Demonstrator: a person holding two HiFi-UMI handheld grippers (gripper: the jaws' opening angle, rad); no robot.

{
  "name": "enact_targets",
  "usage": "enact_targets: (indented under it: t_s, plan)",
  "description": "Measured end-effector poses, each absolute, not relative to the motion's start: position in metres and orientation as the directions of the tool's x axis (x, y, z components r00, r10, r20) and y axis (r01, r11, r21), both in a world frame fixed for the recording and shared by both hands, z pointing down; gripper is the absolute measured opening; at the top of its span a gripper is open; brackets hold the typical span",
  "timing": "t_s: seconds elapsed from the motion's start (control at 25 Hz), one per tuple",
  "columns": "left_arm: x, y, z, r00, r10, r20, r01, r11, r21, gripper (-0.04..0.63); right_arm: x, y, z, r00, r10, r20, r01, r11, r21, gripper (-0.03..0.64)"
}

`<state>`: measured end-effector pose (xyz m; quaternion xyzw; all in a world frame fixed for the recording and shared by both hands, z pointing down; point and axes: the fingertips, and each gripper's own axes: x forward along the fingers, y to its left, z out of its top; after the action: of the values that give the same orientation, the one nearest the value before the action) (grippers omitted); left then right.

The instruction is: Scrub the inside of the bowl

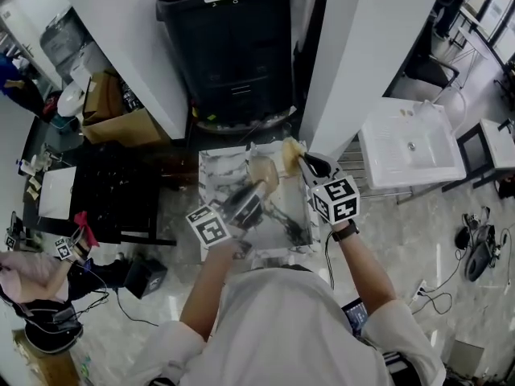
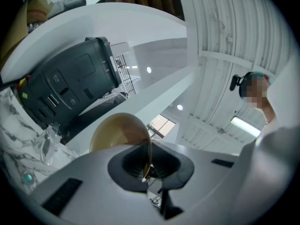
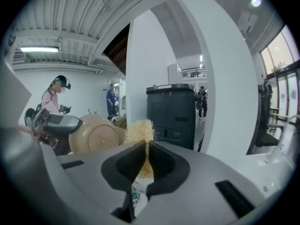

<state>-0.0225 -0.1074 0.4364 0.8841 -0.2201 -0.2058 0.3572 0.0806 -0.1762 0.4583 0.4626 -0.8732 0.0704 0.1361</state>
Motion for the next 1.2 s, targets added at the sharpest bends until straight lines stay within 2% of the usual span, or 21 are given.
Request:
enact_targets:
  t_s: [0.48, 0.64, 0.84, 1.0, 1.2]
  plan:
    - [-0.064, -0.170, 0.452, 0.657, -0.754, 0.018, -0.678, -0.579, 0.453, 0.018, 0.078, -0.178, 0.437, -0.447, -0.883, 0.139, -0.892, 0.452, 0.001, 0.026]
    - [-0.084, -0.180, 0.459, 0.547, -0.831, 0.100, -0.818, -0.506, 0.274, 0.018, 0.074, -0.176, 0.436, -0.442, -0.890, 0.116, -0.896, 0.443, -0.013, 0.028]
    - [-0.093, -0.179, 0.467, 0.452, -0.877, 0.164, -0.892, -0.445, 0.080, 0.018, 0.075, -0.175, 0.439, -0.403, -0.908, 0.119, -0.913, 0.407, 0.016, 0.028]
    - [-0.094, -0.173, 0.471, 0.401, -0.899, 0.175, -0.908, -0.415, -0.056, 0.018, 0.074, -0.171, 0.443, -0.379, -0.919, 0.113, -0.923, 0.384, 0.030, 0.028]
    - [-0.093, -0.167, 0.477, 0.386, -0.907, 0.169, -0.915, -0.400, -0.055, 0.018, 0.070, -0.167, 0.446, -0.367, -0.924, 0.103, -0.927, 0.372, 0.034, 0.028]
